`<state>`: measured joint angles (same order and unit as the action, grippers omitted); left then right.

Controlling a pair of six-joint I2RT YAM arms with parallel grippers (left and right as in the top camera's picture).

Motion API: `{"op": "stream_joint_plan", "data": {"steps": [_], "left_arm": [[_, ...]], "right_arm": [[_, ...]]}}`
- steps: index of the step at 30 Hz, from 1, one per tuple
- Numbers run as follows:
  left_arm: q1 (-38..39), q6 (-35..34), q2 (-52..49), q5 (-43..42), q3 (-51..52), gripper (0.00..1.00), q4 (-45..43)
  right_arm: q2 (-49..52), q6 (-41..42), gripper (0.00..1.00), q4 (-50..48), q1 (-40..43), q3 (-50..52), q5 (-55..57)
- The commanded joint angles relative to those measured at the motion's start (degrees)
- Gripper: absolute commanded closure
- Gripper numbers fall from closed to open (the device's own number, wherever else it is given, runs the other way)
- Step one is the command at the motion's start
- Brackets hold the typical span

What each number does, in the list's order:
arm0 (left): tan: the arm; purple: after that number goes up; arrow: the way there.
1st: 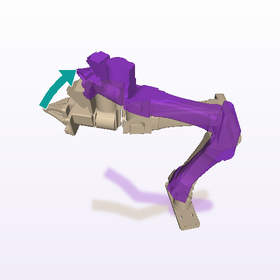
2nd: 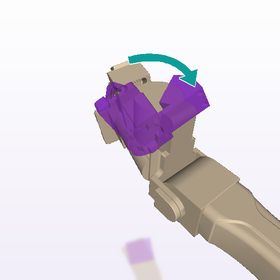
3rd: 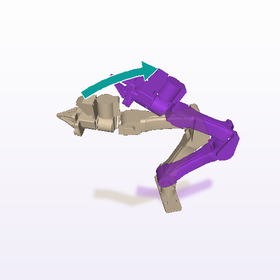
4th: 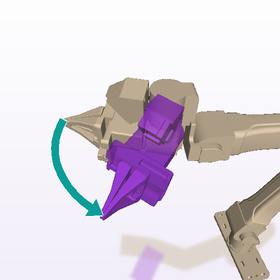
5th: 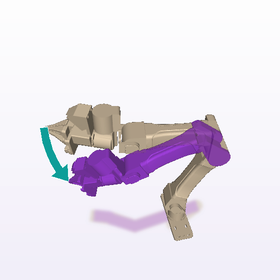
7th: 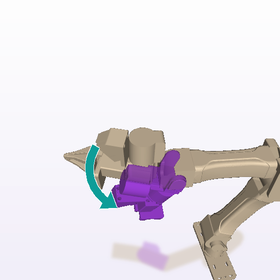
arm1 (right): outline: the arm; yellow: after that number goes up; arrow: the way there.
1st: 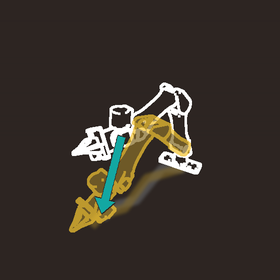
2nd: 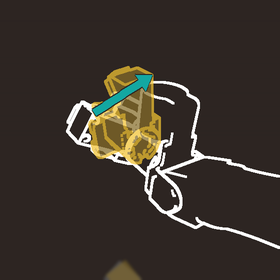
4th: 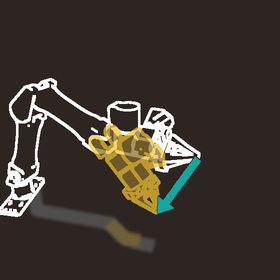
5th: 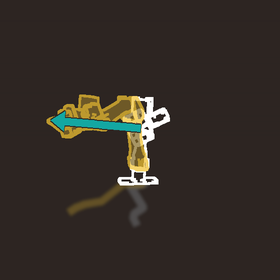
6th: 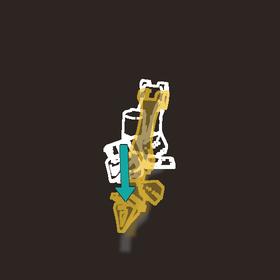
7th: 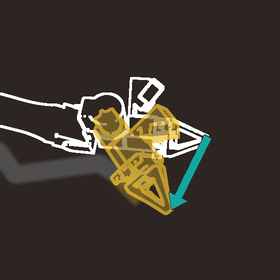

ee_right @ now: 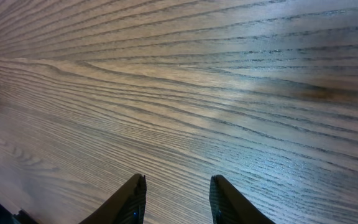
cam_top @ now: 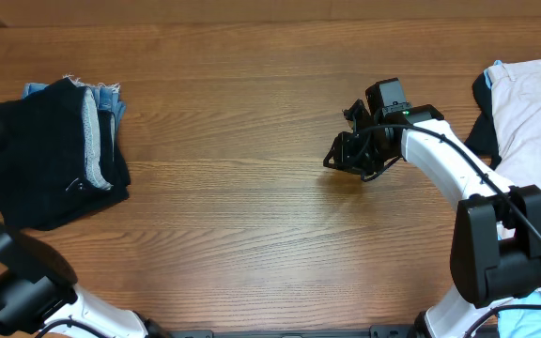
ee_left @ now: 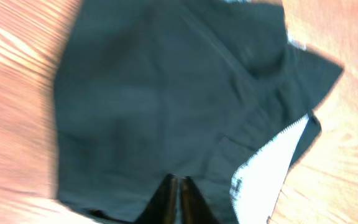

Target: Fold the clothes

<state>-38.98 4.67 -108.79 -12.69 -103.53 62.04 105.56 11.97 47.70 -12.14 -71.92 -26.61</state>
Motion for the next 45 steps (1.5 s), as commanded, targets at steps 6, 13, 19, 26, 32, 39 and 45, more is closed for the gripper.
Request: {"op": "stream_joint_plan", "data": {"steps": [6, 13, 19, 26, 32, 39, 45], "left_arm": [[6.69, 0.57, -3.74, -6.14, 10.01, 0.83, 0.22], [16.15, 6.64, 7.96, -7.63, -2.25, 0.72, 11.45], [30.18, 4.76, 25.16, 0.72, -4.26, 0.04, 18.18], [36.02, -2.19, 33.92, 8.63, -4.26, 0.0, 26.47], [36.02, -2.16, 34.73, 8.59, -4.26, 0.0, 31.93], [36.02, -2.14, 33.46, 8.41, -4.26, 0.0, 31.15], [36.02, -2.12, 32.81, 8.41, -4.26, 0.0, 31.15]], "right_arm": [[-0.68, -3.26, 0.62, 2.91, 1.68, -4.72, -0.48], [-10.4, -7.8, 0.59, 9.03, 5.16, -18.49, 0.76], [-24.7, -7.76, 0.5, 7.02, 5.46, -22.27, 4.11], [-32.48, -7.72, 0.0, 9.55, 5.46, -22.27, 4.09], [-32.79, -7.69, 0.0, 15.96, 5.46, -22.27, 4.07], [-32.81, -7.43, 0.0, 17.42, 5.46, -22.27, 3.37], [-32.81, -7.28, 0.0, 17.64, 5.46, -22.27, -4.52]]}}
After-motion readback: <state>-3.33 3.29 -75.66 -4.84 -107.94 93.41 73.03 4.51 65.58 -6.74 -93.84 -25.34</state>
